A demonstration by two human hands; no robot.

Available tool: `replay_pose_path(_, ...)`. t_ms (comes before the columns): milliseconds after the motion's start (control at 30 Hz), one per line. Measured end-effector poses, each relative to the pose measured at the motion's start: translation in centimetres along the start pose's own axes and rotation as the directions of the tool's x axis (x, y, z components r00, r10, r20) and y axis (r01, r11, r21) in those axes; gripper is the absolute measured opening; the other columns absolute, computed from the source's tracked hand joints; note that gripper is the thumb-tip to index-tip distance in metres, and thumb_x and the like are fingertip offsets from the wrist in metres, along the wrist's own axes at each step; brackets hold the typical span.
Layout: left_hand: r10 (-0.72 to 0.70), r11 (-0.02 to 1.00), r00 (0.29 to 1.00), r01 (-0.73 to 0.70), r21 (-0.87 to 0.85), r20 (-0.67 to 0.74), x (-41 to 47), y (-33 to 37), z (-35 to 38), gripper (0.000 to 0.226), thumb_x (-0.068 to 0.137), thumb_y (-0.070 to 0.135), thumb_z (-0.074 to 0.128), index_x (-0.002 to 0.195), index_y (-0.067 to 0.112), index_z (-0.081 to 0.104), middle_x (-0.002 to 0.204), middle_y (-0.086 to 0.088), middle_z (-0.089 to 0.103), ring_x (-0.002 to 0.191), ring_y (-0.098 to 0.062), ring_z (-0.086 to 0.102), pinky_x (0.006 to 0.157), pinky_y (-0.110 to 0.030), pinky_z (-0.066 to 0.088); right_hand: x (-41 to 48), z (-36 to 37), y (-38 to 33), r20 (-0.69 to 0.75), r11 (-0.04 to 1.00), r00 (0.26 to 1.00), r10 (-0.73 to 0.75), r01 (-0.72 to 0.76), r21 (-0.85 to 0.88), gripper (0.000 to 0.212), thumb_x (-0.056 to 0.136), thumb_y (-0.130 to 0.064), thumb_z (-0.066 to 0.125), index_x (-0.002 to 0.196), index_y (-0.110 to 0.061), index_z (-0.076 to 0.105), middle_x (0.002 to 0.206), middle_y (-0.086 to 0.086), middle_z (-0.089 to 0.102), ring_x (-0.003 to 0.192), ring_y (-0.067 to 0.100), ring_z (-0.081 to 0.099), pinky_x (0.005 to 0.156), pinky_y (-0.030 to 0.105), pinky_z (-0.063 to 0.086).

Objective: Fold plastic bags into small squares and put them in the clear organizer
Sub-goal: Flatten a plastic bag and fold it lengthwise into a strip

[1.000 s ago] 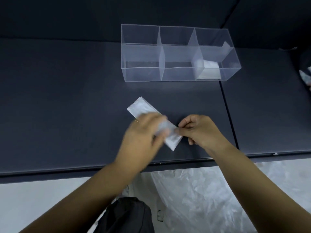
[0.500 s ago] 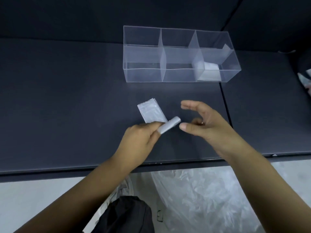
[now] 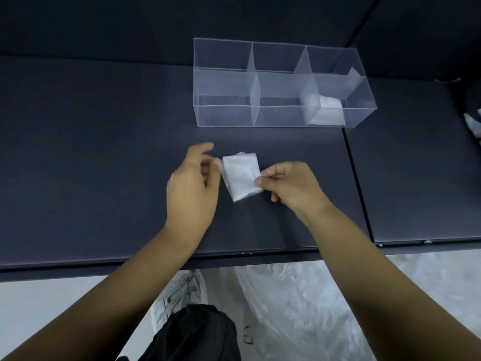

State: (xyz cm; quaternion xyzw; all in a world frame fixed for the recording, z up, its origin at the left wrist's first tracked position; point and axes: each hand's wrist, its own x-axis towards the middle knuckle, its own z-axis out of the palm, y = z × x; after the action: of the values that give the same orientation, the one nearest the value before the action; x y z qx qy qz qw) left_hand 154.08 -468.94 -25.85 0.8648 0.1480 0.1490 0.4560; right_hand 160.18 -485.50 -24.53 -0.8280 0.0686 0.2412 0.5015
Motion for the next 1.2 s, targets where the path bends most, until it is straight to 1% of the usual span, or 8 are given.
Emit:
replay_pose_path(100,0.386,0.87,0.919,-0.392,0.299,0.081,-0.6,0.0,0.8,0.024,0.093,0.013,0.052,0.111,0.005,0.066,0.109,-0.01,0.065,0.098,-0.027,0.06,0.089,-0.033,0.044,0.4,0.3,-0.6,-0.004,0.998,1.0,-0.002,0.002,-0.057,0.016,0.077,-0.012,0.077,0.065,-0.019,0.069,0.053,-0.007,0.062,0.035,0.003,0.045,0.043,0.015,0.04)
replay_pose_path(167,0.359,0.8,0.879,-0.464,0.382,0.315,-0.9,-0.2,1.9,0.033,0.096,0.017,0.049,0.123,0.003,0.061,0.129,-0.014,0.059,0.123,-0.034,0.053,0.105,-0.044,0.037,0.6,0.5,-0.9,-0.008,0.996,1.0,0.002,-0.003,-0.089,0.014,0.076,-0.014,0.078,0.066,-0.019,0.07,0.05,-0.008,0.061,0.034,0.001,0.045,0.044,0.014,0.04)
replay_pose_path(300,0.133,0.729,0.873,-0.407,0.55,0.47,-0.9,-1.7,2.4,0.059,0.101,0.041,0.02,0.153,0.013,0.012,0.161,0.0,0.007,0.149,-0.018,0.001,0.117,-0.044,-0.009,0.7,0.9,-1.0,-0.054,0.992,0.998,-0.017,0.01,-0.129,0.006,0.078,-0.013,0.075,0.075,-0.016,0.072,0.061,-0.004,0.064,0.046,0.001,0.055,0.053,0.02,0.047)
replay_pose_path(400,0.063,0.703,0.881,-0.374,0.606,0.469,-0.7,-2.2,2.4,0.07,0.094,0.055,0.006,0.152,0.017,-0.005,0.161,0.004,-0.008,0.147,-0.014,-0.013,0.115,-0.045,-0.018,0.0,1.9,-0.3,-0.138,0.969,0.98,-0.141,0.108,-0.224,0.006,0.079,-0.022,0.074,0.084,-0.022,0.071,0.086,-0.007,0.066,0.084,0.008,0.062,0.082,0.031,0.05)
replay_pose_path(500,0.02,0.679,0.888,-0.35,0.646,0.46,-0.6,-2.4,2.3,0.08,0.088,0.065,-0.002,0.151,0.017,-0.013,0.16,0.004,-0.016,0.145,-0.015,-0.02,0.114,-0.048,-0.019,-0.9,2.8,1.2,-0.192,0.895,0.949,-0.251,0.152,-0.42,0.019,0.077,-0.039,0.074,0.092,-0.03,0.067,0.102,-0.009,0.05,0.101,0.008,0.044,0.088,0.027,0.026)
replay_pose_path(833,-0.062,0.659,0.911,-0.269,0.703,0.407,-0.7,-2.4,2.2,0.095,0.077,0.077,-0.009,0.146,0.013,-0.023,0.159,-0.002,-0.022,0.144,-0.02,-0.024,0.115,-0.051,-0.016,-0.9,3.2,2.8,-0.363,0.835,0.853,-0.375,0.14,-0.533,0.006,0.091,-0.024,0.064,0.096,-0.024,0.065,0.103,-0.006,0.05,0.1,0.015,0.045,0.083,0.023,0.018)
replay_pose_path(1000,-0.105,0.677,0.907,-0.236,0.697,0.408,-0.8,-2.0,2.2,0.097,0.076,0.075,-0.009,0.147,0.01,-0.022,0.159,-0.005,-0.022,0.144,-0.018,-0.024,0.115,-0.051,-0.015,-1.4,4.0,1.9,-0.34,0.868,0.895,-0.29,0.096,-0.487,0.01,0.089,-0.037,0.062,0.091,-0.027,0.064,0.1,-0.009,0.04,0.096,0.01,0.036,0.081,0.024,0.015)
replay_pose_path(1200,-0.215,0.735,0.862,-0.167,0.657,0.46,-1.8,-0.7,1.1,0.109,0.069,0.081,0.002,0.148,0.01,-0.022,0.157,-0.004,-0.028,0.141,-0.013,-0.03,0.116,-0.044,-0.018,-1.9,4.1,-0.5,-0.256,0.972,0.948,-0.187,0.141,-0.19,0.015,0.082,-0.016,0.07,0.076,-0.02,0.057,0.079,-0.008,0.059,0.073,0.007,0.057,0.067,0.025,0.046)
